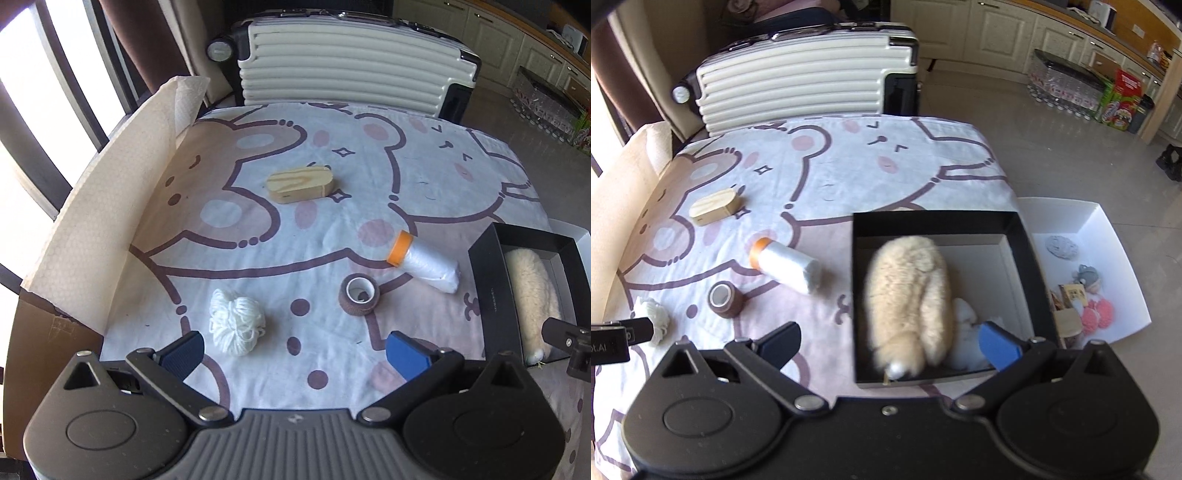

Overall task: Organize objects
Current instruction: 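Withdraw both open tools up and away from the black box, then move the left tool to the white yarn bundle while the right tool approaches the brown tape roll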

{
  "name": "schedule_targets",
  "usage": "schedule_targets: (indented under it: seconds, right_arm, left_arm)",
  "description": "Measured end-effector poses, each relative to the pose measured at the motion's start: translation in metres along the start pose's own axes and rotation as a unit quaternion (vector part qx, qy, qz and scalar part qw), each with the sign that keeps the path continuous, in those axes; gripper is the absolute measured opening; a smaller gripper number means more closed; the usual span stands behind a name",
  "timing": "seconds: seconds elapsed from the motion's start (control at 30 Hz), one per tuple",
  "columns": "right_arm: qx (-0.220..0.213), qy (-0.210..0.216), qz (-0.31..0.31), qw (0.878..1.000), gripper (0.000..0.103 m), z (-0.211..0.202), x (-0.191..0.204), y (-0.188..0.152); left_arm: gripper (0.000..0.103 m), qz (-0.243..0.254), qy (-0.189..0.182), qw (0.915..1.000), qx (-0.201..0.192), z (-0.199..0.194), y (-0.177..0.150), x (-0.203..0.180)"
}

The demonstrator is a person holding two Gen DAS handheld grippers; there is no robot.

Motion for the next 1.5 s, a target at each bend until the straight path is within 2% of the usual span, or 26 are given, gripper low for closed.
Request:
schedule_targets:
  seconds: [0.47, 0.9, 1.37, 1.5]
  right_arm:
    - [-0.004, 0.028, -0.021, 0.999, 0.103, 0.001, 0.045, 0.006]
    - [-0.011, 0.028, -0.017, 0.999, 0.103, 0.0, 0.046, 0.008]
    - [-0.023, 0.06, -0.011, 0.998, 0.103, 0.016, 0.069, 0.021]
    - [-0.019, 0.073, -0.023, 0.997, 0.103, 0.026, 0.08, 0.024]
  left_arm:
    - [0.103, -0.021, 0.014, 0.9997, -0.007, -0.004, 0.0, 0.036]
    - [0.103, -0.022, 0.005, 0.9996, -0.017, -0.004, 0.0, 0.034]
    - [0.103, -0.048, 0.004, 0.9988, -0.003, 0.029, 0.006, 0.05]
    - [0.101, -0.032, -0.004, 0.9995, -0.005, 0.042, 0.01, 0.047]
Point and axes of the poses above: each gripper's, at about its wrist camera, not at the fingertips, and z roughly the way its jaws point, x to its left, y to its top, the point moved 3 cm from there along z, roughly the way its jaws point, and after that the axes turned 5 degrees about -x, right-handed, at the moved point
